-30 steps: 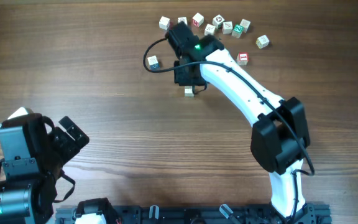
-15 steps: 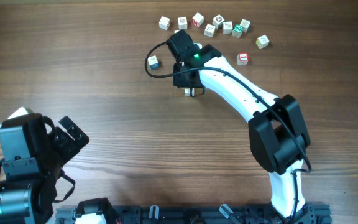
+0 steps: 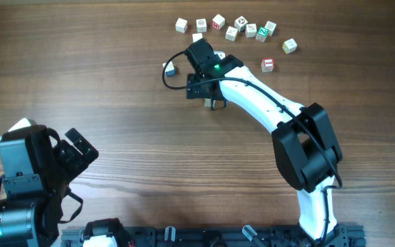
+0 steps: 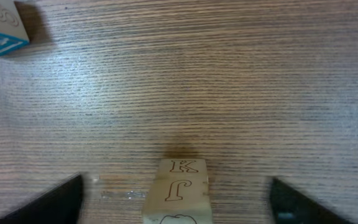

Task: Form a tower
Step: 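Move the right gripper to the far right and grasp the duck-picture block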

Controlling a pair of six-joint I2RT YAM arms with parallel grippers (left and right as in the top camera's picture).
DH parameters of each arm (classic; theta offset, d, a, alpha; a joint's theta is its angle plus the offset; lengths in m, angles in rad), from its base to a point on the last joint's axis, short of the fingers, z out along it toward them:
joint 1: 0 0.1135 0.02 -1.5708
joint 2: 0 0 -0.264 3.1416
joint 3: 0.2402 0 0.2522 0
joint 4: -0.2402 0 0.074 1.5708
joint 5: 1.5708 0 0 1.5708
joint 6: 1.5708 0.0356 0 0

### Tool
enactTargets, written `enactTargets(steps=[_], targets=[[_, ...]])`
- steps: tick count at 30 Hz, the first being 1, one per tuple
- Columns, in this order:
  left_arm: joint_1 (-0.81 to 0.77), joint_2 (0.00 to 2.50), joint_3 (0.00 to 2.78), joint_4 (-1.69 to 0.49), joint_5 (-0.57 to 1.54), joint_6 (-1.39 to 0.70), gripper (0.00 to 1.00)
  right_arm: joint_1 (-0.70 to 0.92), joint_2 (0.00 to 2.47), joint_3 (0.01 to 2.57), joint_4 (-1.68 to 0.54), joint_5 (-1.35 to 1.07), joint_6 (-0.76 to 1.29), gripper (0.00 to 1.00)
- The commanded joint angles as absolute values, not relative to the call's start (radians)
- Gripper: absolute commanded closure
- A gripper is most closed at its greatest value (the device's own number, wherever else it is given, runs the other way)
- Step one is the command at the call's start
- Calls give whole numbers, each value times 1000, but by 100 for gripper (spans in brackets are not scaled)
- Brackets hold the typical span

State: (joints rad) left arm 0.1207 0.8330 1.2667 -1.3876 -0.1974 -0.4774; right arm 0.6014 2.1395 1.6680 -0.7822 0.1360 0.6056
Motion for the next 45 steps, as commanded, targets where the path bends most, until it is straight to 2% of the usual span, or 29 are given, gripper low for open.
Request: enactTargets(steps=[1,6,11,15,23,28,31,33,35,36,40,41,45], targets=[[128,831,1267,-1385,-203,-487,0,601,2139,1711,-795,127,603,1],[128,831,1267,-1385,-203,-487,0,521,2096,1982,-839,141,513,1],[128,831,1267,-1385,-203,-487,0,312,2155,1987,-814,157,392,0],[128,831,1267,-1385,-203,-487,0,231,2237,1987,-836,150,279,0],[128,831,1267,-1385,-203,-487,0,226,2377,1985,-881,207,292,2],[128,831,1267,-1385,-203,-487,0,211,2383,1965,-879,236,288,9],[128,831,1267,-1385,-203,-487,0,183,2383,1919,-862,236,288,24],[128,831,1267,-1385,-203,-487,0,170,2383,1917,-845,213,286,40],[128,831,1267,-1385,-203,-487,0,169,2383,1917,-840,174,263,49],[128,831,1267,-1385,-203,-487,0,171,2383,1918,-821,152,262,59],[128,831,1267,-1385,-203,-487,0,173,2383,1951,-818,129,263,79],[128,831,1267,-1385,-203,-487,0,173,2383,1969,-823,99,266,82],[128,831,1267,-1385,-203,-487,0,179,2357,2009,-803,26,265,84]])
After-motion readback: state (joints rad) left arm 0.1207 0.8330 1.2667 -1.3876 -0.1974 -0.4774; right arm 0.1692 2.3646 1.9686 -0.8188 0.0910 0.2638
